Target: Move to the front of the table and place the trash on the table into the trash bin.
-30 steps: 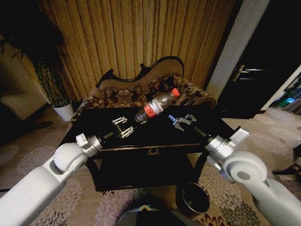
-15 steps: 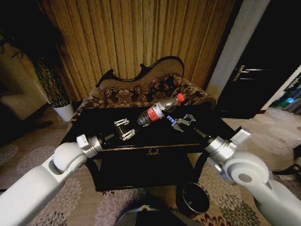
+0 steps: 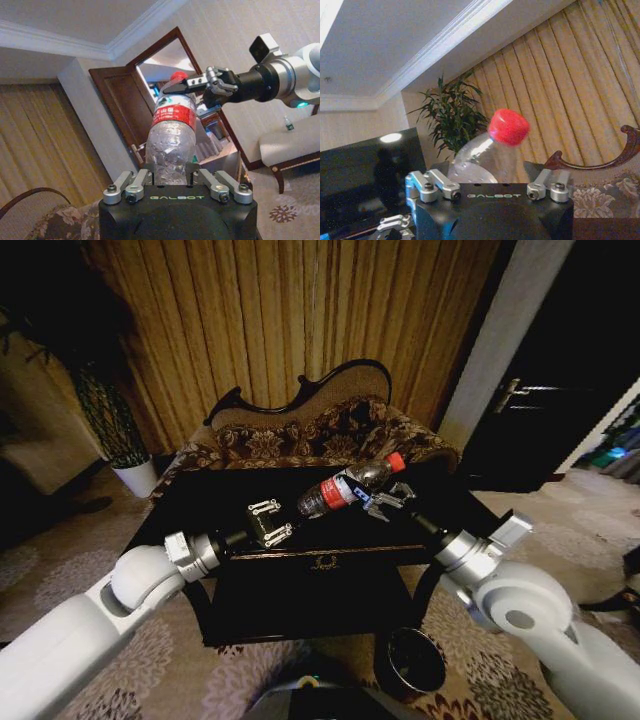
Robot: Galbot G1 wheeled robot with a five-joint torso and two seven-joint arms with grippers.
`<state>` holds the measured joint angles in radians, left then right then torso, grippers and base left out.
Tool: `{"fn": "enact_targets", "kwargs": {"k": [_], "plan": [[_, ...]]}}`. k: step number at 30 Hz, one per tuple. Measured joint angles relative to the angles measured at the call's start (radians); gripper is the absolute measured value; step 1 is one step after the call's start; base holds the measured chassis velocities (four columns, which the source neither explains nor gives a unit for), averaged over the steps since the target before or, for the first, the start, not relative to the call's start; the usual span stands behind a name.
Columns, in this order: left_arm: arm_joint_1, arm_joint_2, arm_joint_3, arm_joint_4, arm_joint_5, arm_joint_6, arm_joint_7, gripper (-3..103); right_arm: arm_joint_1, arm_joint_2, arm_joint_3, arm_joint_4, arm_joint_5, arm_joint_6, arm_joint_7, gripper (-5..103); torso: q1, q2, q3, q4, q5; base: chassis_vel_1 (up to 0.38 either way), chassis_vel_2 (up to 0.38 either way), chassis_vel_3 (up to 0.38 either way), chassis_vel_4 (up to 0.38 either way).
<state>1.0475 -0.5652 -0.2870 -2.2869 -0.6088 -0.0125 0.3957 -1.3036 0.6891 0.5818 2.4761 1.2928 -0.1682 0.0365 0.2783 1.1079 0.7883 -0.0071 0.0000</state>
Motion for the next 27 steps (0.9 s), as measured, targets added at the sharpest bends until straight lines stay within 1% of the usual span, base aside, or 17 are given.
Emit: {"fn": "enact_targets", "kwargs": {"k": [1,3,4,5,6,7,9,10,11,13,14,15,17,21,25,26,27], "plan": [[0.0,-0.001,0.001,0.0,0.0,0.0,0.0,30,-0.001,0.0,0.001,0.0,-0.002,0.0,0.0,83,0.0,0.0,0.0,0.0,0.0,0.0,0.0,0.0,0.0],[0.003,-0.006,0.003,0.002,0.001,0.0,0.005,30,-0.007,0.0,0.003,0.0,-0.009,0.007,0.0,72,0.0,0.0,0.0,0.0,-0.0001,0.0,0.0,0.0,0.0],[0.003,-0.006,0.003,0.002,0.001,0.0,0.005,30,-0.007,0.0,0.003,0.0,-0.009,0.007,0.0,72,0.0,0.0,0.0,0.0,-0.0001,0.0,0.0,0.0,0.0],[0.005,-0.008,0.003,0.002,0.001,0.0,0.007,30,-0.008,0.0,0.002,-0.001,-0.015,0.013,0.0,66,0.0,0.0,0.0,0.0,0.0,0.0,0.0,0.0,0.0],[0.007,-0.009,0.003,0.002,0.001,0.0,0.007,30,-0.009,0.0,0.002,-0.001,-0.017,0.015,0.0,66,0.0,0.0,0.0,0.0,0.0,0.0,0.0,0.0,0.0],[0.01,-0.012,0.003,0.004,0.002,0.0,0.009,30,-0.009,0.0,0.0,-0.002,-0.022,0.018,0.0,56,0.0,0.0,0.0,0.0,0.0,0.0,0.0,0.0,0.0],[0.011,-0.012,0.002,0.006,0.003,0.0,0.011,30,-0.01,0.0,0.0,-0.002,-0.023,0.018,-0.001,56,0.0,0.0,0.0,0.0,0.0,0.0,0.0,0.0,0.0],[0.013,-0.011,0.0,0.006,0.004,-0.001,0.013,30,-0.011,0.0,0.0,-0.002,-0.024,0.018,-0.001,51,0.0,0.0,0.0,0.0,0.0,0.0,0.0,0.0,0.0],[0.015,-0.01,-0.003,0.007,0.004,-0.003,0.015,30,-0.012,0.0,0.0,-0.002,-0.026,0.019,-0.003,45,0.0,0.0,0.0,0.0,0.0,0.0,0.0,0.0,0.0],[0.015,-0.009,-0.004,0.008,0.004,-0.004,0.016,30,-0.012,-0.001,0.0,-0.002,-0.027,0.019,-0.004,45,0.0,0.0,0.0,0.0,-0.0001,0.0,0.0,0.0,0.0],[0.015,-0.008,-0.004,0.008,0.004,-0.005,0.017,30,-0.012,-0.001,0.0,-0.002,-0.028,0.019,-0.004,42,0.0,0.0,0.0,0.0,0.0,0.0,0.0,0.0,0.0],[0.015,-0.008,-0.004,0.008,0.004,-0.005,0.017,30,-0.012,-0.001,0.0,-0.002,-0.028,0.019,-0.004,42,0.0,0.0,0.0,0.0,0.0,0.0,0.0,0.0,0.0],[0.016,-0.008,-0.004,0.009,0.004,-0.008,0.019,30,-0.013,-0.002,0.001,-0.002,-0.03,0.019,-0.005,37,0.0,0.0,0.0,0.0,0.0,0.0,0.0,0.0,0.0],[0.017,-0.011,-0.003,0.009,0.004,-0.008,0.017,30,-0.016,-0.002,0.004,-0.002,-0.031,0.019,-0.005,36,0.0,0.0,0.0,0.0,0.0,0.0,0.0,0.0,0.0],[0.032,-0.011,-0.002,0.008,0.022,-0.007,0.006,29,-0.023,-0.002,0.006,-0.004,-0.033,0.03,-0.013,36,0.0,0.0,0.0,-0.0001,0.0,0.0,0.0,0.0,0.0],[0.035,-0.01,-0.003,0.007,0.024,-0.007,0.003,34,-0.024,-0.002,0.007,-0.006,-0.034,0.033,-0.018,36,0.0,0.0,0.0,0.0001,0.0,0.0,0.0,0.0,0.0],[0.037,-0.009,-0.004,0.007,0.027,-0.005,-0.003,34,-0.024,-0.002,0.009,-0.009,-0.037,0.037,-0.022,36,0.0,0.0,0.0,0.0001,0.0,0.0,0.0,0.0,0.0]]}}
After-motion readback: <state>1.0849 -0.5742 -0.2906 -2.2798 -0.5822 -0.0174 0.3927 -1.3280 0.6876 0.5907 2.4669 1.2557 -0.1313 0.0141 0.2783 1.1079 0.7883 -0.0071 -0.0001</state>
